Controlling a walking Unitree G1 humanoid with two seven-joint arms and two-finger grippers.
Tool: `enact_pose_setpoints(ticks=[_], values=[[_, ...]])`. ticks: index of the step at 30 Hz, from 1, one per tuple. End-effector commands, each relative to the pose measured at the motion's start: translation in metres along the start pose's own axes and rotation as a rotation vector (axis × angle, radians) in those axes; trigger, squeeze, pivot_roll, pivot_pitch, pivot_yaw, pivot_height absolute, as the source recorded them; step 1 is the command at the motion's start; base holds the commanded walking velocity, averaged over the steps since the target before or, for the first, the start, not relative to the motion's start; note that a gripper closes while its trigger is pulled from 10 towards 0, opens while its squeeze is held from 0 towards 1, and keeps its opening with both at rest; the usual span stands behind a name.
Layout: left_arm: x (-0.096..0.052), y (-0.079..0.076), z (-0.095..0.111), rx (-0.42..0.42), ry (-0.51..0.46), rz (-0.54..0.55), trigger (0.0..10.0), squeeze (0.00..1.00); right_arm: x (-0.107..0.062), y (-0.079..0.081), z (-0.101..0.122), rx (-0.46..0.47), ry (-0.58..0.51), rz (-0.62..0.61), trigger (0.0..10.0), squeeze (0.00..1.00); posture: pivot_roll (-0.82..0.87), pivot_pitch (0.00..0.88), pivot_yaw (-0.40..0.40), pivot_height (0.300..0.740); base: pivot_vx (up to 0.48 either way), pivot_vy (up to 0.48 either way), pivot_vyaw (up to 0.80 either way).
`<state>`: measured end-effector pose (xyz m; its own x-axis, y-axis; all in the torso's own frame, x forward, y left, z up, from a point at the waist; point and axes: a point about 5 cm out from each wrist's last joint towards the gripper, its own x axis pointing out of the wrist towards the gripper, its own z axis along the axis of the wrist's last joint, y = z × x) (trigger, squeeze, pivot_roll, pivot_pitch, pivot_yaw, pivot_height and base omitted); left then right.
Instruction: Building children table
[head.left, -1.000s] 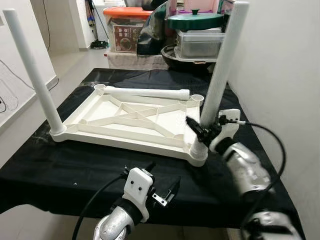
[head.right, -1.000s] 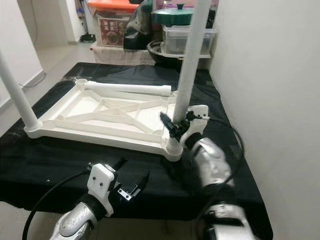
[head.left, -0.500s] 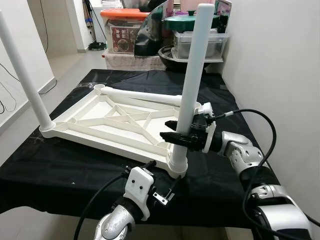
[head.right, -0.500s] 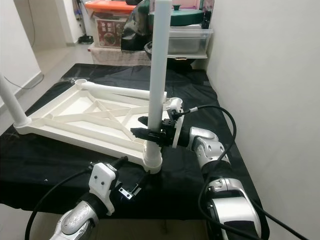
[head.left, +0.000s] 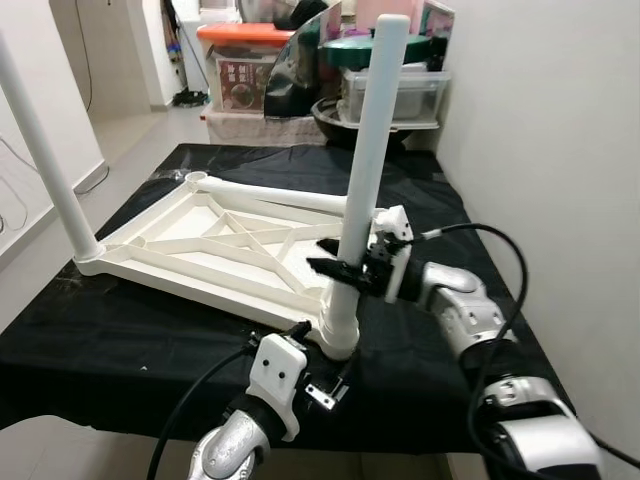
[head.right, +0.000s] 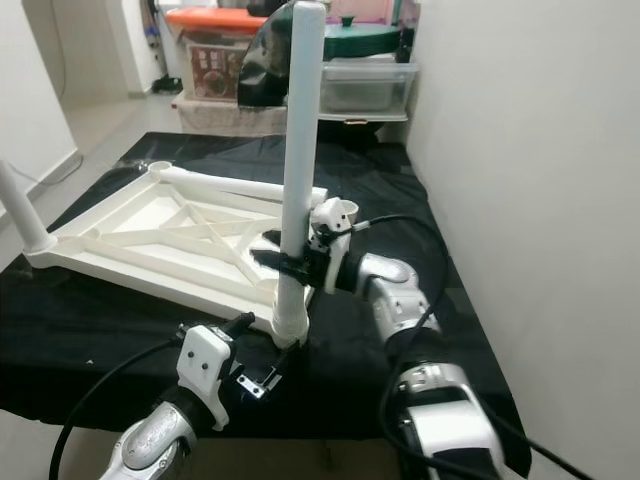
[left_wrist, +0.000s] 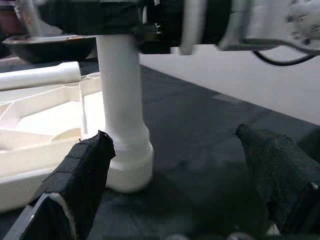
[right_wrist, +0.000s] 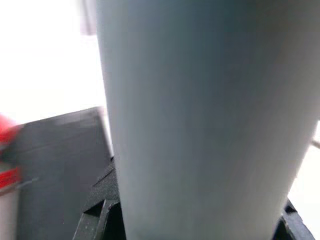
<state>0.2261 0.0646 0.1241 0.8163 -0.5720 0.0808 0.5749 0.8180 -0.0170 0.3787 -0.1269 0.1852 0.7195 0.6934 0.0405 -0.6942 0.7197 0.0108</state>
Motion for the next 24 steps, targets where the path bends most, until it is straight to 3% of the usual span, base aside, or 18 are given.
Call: enact_pose_setpoints(ticks=[1,2,3,4,5,6,7,9,11,12,18,22,23,24], values=[[-0.002,0.001,-0.003,0.007,0.01,0.006,10.0,0.0,-0.012,-0.016,-0.018,0.053,0.046,-0.213,0.0,0.0,0.06,0.0,-0.042,0.74,0.0,0.0,0.0],[-0.002,0.001,-0.003,0.007,0.01,0.006,10.0,0.0,-0.012,-0.016,-0.018,0.053,0.046,-0.213,0.0,0.0,0.06,0.0,-0.042,0.74,0.0,0.0,0.0],[-0.002,0.002,-0.003,0.008,0.009,0.011,10.0,0.0,-0.018,-0.024,-0.021,0.079,0.033,-0.377,0.0,0.0,0.05,0.0,-0.034,0.74,0.0,0.0,0.0],[-0.002,0.002,-0.003,0.008,0.009,0.011,10.0,0.0,-0.018,-0.024,-0.021,0.079,0.033,-0.377,0.0,0.0,0.05,0.0,-0.034,0.74,0.0,0.0,0.0],[-0.002,0.002,-0.004,0.008,0.01,0.011,10.0,0.0,-0.028,-0.029,-0.026,0.084,0.019,-0.587,0.0,0.0,0.05,0.0,-0.027,0.74,0.0,0.0,0.0],[-0.002,0.002,-0.004,0.008,0.01,0.011,10.0,0.0,-0.028,-0.029,-0.026,0.084,0.019,-0.587,0.0,0.0,0.05,0.0,-0.027,0.74,0.0,0.0,0.0],[-0.003,0.003,-0.004,0.008,0.012,0.01,10.0,0.0,-0.037,-0.028,-0.03,0.086,0.002,-0.772,0.0,0.0,0.05,0.0,-0.028,0.74,0.0,0.0,0.0],[-0.003,0.003,-0.004,0.008,0.012,0.01,10.0,0.0,-0.037,-0.028,-0.03,0.086,0.002,-0.772,0.0,0.0,0.05,0.0,-0.028,0.74,0.0,0.0,0.0],[-0.003,0.003,-0.004,0.009,0.014,0.008,10.0,0.0,-0.051,-0.017,-0.034,0.131,-0.024,-1.046,0.0,0.0,0.05,0.0,-0.027,0.74,0.0,0.0,0.0],[-0.003,0.003,-0.004,0.01,0.014,0.008,10.0,0.0,-0.053,-0.011,-0.034,0.148,-0.027,-1.12,0.0,0.0,0.05,0.0,-0.026,0.74,0.0,0.0,0.0],[-0.002,0.003,-0.003,0.011,0.012,0.007,10.0,0.0,-0.051,-0.003,-0.034,0.164,-0.024,-1.191,0.0,0.0,0.05,0.0,-0.029,0.74,0.0,0.0,0.0],[-0.001,0.002,-0.003,0.011,0.01,0.006,10.0,0.0,-0.038,0.004,-0.029,0.129,-0.055,-1.174,0.0,0.0,0.05,0.0,-0.029,0.74,0.0,0.0,0.0],[-0.001,0.002,-0.003,0.011,0.009,0.007,10.0,0.0,-0.033,0.005,-0.028,0.119,-0.074,-1.131,10.0,0.0,0.04,0.0,-0.036,0.74,0.0,0.0,0.0],[-0.001,0.002,-0.003,0.011,0.009,0.007,10.0,0.0,-0.033,0.005,-0.028,0.119,-0.074,-1.131,10.0,0.0,0.04,0.0,-0.036,0.74,0.0,0.0,0.0]])
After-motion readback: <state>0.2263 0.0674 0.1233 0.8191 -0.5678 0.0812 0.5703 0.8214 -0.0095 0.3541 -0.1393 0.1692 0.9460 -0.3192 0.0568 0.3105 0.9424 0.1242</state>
